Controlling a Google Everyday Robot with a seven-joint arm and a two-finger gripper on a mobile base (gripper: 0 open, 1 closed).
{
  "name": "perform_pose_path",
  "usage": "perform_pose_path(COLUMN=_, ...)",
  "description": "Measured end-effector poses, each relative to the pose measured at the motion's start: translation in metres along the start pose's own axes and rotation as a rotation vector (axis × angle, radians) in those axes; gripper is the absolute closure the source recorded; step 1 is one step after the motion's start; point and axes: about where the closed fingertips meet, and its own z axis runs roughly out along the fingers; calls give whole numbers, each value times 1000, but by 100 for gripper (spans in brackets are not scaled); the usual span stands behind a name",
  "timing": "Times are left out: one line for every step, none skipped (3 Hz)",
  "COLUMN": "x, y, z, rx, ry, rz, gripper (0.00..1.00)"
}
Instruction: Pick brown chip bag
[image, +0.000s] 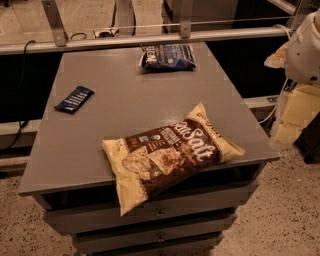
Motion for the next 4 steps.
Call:
perform_pose_path(x=0, y=0, z=0, rx=0, ry=0, rz=0, gripper=0)
perform_pose_path(x=-18, y=-1, z=12, rx=-27, ry=-80, rz=12, gripper=0)
perform_pose_path(x=-73, y=5, z=40, rx=-102, ry=-265, rz=20, gripper=0)
perform_pose_path(x=-102, y=14, z=60, rx=-167, ry=-348, rz=29, gripper=0)
